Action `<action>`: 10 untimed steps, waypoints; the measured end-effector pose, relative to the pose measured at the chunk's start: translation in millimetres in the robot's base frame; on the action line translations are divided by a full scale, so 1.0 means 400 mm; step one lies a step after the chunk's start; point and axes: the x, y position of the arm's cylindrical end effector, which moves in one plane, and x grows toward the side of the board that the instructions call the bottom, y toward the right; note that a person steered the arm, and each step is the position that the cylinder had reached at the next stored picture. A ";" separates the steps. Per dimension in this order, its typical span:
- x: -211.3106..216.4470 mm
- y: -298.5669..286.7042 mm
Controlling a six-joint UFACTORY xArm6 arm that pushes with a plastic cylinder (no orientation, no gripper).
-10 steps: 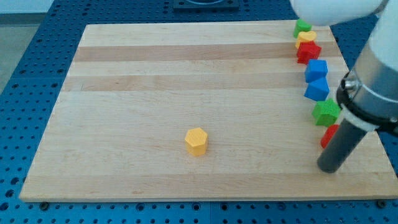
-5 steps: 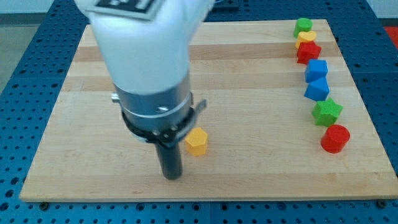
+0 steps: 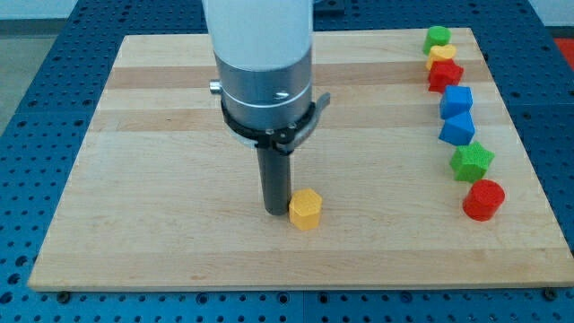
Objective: Adjust the yellow hexagon to the bottom right
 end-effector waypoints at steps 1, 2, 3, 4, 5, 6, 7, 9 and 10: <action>0.041 0.021; 0.042 0.060; 0.038 0.107; 0.018 0.155; 0.000 0.200; 0.006 0.250; 0.026 0.300; 0.062 0.375; 0.065 0.389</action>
